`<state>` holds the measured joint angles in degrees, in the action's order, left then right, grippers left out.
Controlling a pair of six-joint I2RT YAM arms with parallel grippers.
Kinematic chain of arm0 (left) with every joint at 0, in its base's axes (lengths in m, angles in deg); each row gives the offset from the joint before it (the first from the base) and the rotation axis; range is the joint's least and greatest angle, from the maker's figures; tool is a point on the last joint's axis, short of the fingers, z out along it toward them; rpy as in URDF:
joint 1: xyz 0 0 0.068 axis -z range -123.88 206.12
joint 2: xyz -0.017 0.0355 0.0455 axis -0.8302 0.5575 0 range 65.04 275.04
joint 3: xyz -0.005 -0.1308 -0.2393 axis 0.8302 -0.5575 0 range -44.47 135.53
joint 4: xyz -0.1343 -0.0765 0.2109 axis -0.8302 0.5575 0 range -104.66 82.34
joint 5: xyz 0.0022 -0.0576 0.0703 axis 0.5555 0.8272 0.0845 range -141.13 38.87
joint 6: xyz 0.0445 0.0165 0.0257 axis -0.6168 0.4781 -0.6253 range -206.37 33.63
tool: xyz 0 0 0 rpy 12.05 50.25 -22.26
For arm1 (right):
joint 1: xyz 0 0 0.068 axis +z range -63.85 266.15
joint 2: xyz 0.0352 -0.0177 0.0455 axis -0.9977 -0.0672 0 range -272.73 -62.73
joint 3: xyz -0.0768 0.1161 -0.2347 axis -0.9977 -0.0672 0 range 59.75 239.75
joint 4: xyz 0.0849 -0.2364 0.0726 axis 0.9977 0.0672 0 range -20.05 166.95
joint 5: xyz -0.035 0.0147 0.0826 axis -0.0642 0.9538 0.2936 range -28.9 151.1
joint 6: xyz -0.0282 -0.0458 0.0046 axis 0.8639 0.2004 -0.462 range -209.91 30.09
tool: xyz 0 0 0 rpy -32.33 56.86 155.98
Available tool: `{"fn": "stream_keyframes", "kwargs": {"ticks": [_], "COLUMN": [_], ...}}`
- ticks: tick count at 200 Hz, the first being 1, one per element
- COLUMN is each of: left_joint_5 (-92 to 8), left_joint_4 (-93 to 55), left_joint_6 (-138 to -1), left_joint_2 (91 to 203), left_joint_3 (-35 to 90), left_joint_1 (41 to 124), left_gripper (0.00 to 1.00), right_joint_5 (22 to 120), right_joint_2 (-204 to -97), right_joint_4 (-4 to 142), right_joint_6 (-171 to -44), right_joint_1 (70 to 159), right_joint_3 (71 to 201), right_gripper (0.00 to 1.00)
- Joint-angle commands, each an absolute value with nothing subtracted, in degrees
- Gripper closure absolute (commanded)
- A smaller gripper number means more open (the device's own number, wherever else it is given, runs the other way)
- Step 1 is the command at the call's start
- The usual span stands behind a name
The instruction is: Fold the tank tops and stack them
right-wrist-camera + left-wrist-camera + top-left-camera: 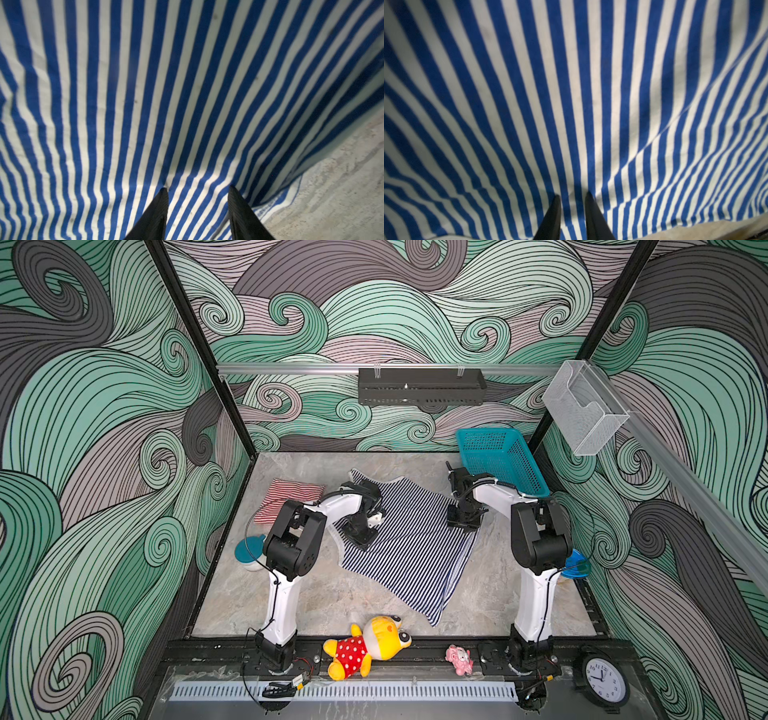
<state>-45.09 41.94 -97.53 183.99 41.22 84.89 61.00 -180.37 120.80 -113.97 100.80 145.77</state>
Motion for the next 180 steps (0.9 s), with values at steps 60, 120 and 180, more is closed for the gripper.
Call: {"fn": "stream_keyframes", "kwargs": {"ticks": [60,120,180], "left_joint_5": [-51.8,-52.6,-51.5], "left_joint_4": [42.8,43.3,43.4], "left_joint_6": [-97.1,-96.3,-96.6], "left_joint_2": [185.3,188.9,189.3], "left_joint_3": [52.2,56.9,54.2], "left_joint_1": [83.7,80.2,79.9], "left_gripper": [0.75,0.76,0.76], "right_joint_5": [60.7,59.1,66.1], "right_joint_2": [-192.8,-207.7,-207.3], "right_joint_4": [128.1,136.6,136.7], "right_joint_6": [-112.9,-114.0,-113.4], "right_joint_1": [99.8,92.7,86.0], "right_joint_3": [176.5,200.2,202.8], "right_gripper": [0.5,0.5,0.51]}}
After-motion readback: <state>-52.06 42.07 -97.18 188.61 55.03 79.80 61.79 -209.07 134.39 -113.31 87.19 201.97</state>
